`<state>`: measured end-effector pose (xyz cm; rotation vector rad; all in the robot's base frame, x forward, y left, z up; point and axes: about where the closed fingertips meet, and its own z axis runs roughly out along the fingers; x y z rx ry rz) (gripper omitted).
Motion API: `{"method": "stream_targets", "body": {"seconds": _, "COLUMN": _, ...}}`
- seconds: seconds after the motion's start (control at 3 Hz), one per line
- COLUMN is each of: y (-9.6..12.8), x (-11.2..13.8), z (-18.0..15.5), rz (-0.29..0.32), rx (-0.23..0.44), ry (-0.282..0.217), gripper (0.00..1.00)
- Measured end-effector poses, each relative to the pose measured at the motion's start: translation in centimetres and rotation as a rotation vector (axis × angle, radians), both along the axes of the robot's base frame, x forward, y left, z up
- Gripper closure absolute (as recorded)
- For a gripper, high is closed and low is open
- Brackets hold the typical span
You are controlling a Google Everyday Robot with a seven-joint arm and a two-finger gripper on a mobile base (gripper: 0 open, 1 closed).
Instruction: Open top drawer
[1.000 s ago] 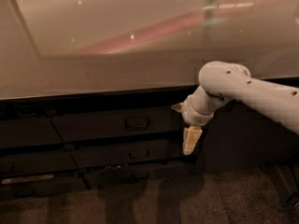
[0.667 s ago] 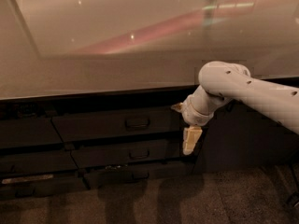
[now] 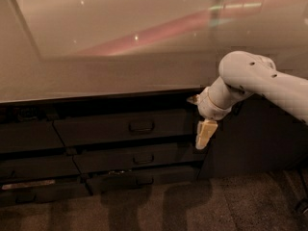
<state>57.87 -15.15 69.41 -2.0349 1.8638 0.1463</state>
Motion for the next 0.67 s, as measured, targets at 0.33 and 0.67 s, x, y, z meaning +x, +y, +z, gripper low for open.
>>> {"method": "stream_targets", "body": {"seconds": 0.33, "y": -0.98, "x": 1.07, "z": -1.42, "rz": -0.028, "rx": 0.012, "ry": 0.026, "gripper": 0.0}}
{"method": "stream_targets", "body": {"seconds": 0.67, "y": -1.01, "x": 1.11, "z": -1.74, "rz": -0.029, "rx": 0.013, "ry": 0.035, "gripper": 0.0}}
